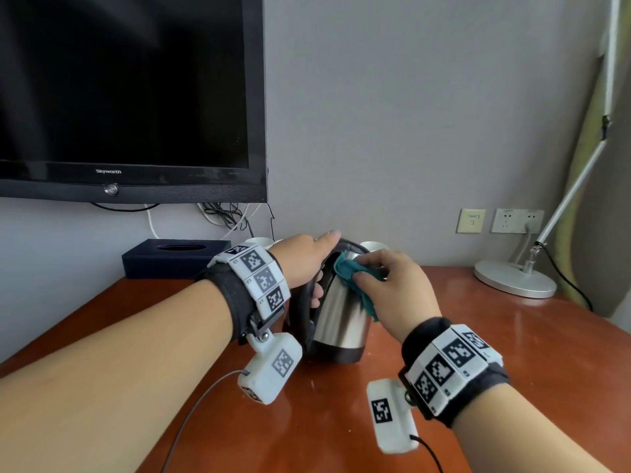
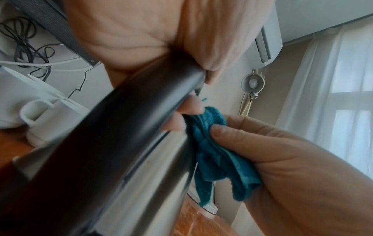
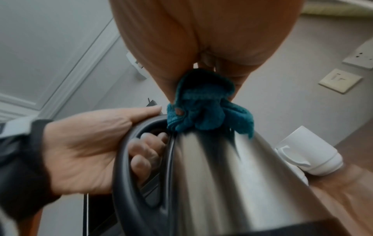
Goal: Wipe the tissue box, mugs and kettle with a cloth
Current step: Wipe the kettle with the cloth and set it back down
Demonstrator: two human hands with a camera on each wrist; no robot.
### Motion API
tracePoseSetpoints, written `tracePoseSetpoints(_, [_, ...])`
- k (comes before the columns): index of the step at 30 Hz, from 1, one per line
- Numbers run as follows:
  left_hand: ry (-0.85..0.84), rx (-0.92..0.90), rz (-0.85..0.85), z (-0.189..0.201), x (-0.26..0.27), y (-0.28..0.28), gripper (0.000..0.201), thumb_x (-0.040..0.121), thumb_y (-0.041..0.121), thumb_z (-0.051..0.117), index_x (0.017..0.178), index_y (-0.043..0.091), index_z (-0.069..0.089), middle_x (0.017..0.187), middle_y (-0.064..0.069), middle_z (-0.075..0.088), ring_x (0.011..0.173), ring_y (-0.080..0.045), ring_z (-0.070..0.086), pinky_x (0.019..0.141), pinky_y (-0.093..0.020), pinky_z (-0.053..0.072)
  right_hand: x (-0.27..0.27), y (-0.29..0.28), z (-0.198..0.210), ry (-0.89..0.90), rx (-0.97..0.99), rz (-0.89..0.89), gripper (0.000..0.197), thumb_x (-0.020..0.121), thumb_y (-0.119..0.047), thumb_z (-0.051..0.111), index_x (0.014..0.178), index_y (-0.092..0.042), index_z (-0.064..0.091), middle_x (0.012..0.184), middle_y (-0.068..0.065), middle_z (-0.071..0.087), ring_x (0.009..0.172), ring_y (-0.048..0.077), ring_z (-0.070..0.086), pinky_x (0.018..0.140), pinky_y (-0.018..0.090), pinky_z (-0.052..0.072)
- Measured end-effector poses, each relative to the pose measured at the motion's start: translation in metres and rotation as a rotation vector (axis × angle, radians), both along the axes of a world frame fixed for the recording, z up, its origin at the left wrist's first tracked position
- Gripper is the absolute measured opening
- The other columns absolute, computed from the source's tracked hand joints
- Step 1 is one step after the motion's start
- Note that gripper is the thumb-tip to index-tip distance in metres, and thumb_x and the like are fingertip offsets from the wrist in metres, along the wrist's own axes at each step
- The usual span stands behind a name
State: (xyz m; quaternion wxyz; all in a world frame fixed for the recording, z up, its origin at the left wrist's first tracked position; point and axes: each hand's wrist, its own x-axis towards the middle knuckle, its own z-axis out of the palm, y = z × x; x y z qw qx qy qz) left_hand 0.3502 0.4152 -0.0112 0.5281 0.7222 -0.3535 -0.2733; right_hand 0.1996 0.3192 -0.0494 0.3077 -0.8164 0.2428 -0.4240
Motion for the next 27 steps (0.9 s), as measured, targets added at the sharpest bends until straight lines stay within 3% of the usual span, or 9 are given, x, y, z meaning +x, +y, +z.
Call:
tracePoseSetpoints(2, [0.014, -0.015, 0.021, 0.001, 0.003, -0.001, 0.065, 0.094, 0.07, 0.052, 0.093, 0.005, 0.057, 0.064, -0.01, 0.056, 0.05, -0.029, 0.059, 0.065, -0.052, 0.059, 0.002, 0.007, -0.001, 0.082, -0.031, 0.048, 0.017, 0.089, -0.02, 0.074, 0.097, -0.034, 0.07, 0.099, -0.018, 0.058, 0.088, 0.004, 0.06, 0.068, 0.008, 0.04])
tracePoseSetpoints(5, [0.041, -0.027, 0.067, 0.005, 0.004, -0.003, 0.059, 0.101, 0.063, 0.05, 0.094, 0.005, 0.054, 0.067, -0.01, 0.053, 0.046, -0.026, 0.057, 0.06, -0.043, 0.057, 0.002, 0.017, -0.008, 0.222, -0.076, 0.118, 0.018, 0.088, -0.022, 0.077, 0.094, -0.038, 0.07, 0.102, -0.016, 0.055, 0.09, 0.001, 0.056, 0.069, 0.006, 0.037])
tracePoseSetpoints(10, [0.025, 0.019, 0.047, 0.008, 0.006, -0.011, 0.063, 0.098, 0.068, 0.05, 0.094, 0.006, 0.055, 0.06, -0.008, 0.055, 0.054, -0.029, 0.059, 0.07, -0.054, 0.057, -0.002, 0.02, -0.016, 0.291, -0.136, 0.13, 0.016, 0.087, -0.026, 0.079, 0.099, -0.035, 0.074, 0.101, -0.017, 0.053, 0.093, 0.006, 0.055, 0.076, 0.014, 0.039])
tracePoseSetpoints(14, [-0.009, 0.055, 0.019, 0.008, 0.004, -0.013, 0.064, 0.097, 0.07, 0.05, 0.095, 0.007, 0.056, 0.066, -0.009, 0.055, 0.054, -0.027, 0.057, 0.072, -0.052, 0.057, -0.006, 0.019, -0.014, 0.287, -0.094, 0.145, 0.019, 0.086, -0.027, 0.08, 0.09, -0.043, 0.069, 0.1, -0.016, 0.056, 0.091, 0.004, 0.057, 0.072, 0.011, 0.042])
tracePoseSetpoints(17, [-0.004, 0.064, 0.018, 0.007, 0.008, -0.013, 0.069, 0.095, 0.072, 0.051, 0.097, 0.003, 0.057, 0.064, -0.012, 0.056, 0.06, -0.03, 0.058, 0.075, -0.058, 0.058, -0.005, 0.016, -0.014, 0.25, -0.072, 0.125, 0.017, 0.087, -0.028, 0.08, 0.09, -0.042, 0.07, 0.101, -0.014, 0.059, 0.092, 0.005, 0.059, 0.073, 0.014, 0.045])
tracePoseSetpoints(22, [0.016, 0.013, 0.034, 0.005, 0.015, -0.009, 0.062, 0.098, 0.067, 0.052, 0.094, 0.005, 0.054, 0.067, -0.01, 0.051, 0.045, -0.024, 0.055, 0.059, -0.042, 0.055, -0.003, 0.009, -0.02, 0.093, 0.011, 0.069, 0.012, 0.089, -0.026, 0.079, 0.095, -0.035, 0.074, 0.096, -0.011, 0.065, 0.084, 0.002, 0.062, 0.065, 0.006, 0.044])
tracePoseSetpoints(27, [0.004, 0.02, 0.024, 0.005, 0.019, -0.006, 0.061, 0.099, 0.066, 0.051, 0.082, 0.008, 0.051, 0.058, -0.008, 0.05, 0.043, -0.024, 0.051, 0.055, -0.039, 0.054, 0.001, -0.007, -0.021, -0.097, 0.165, 0.015, 0.007, 0.089, -0.023, 0.078, 0.092, -0.029, 0.075, 0.083, -0.008, 0.075, 0.077, 0.009, 0.071, 0.069, 0.027, 0.056])
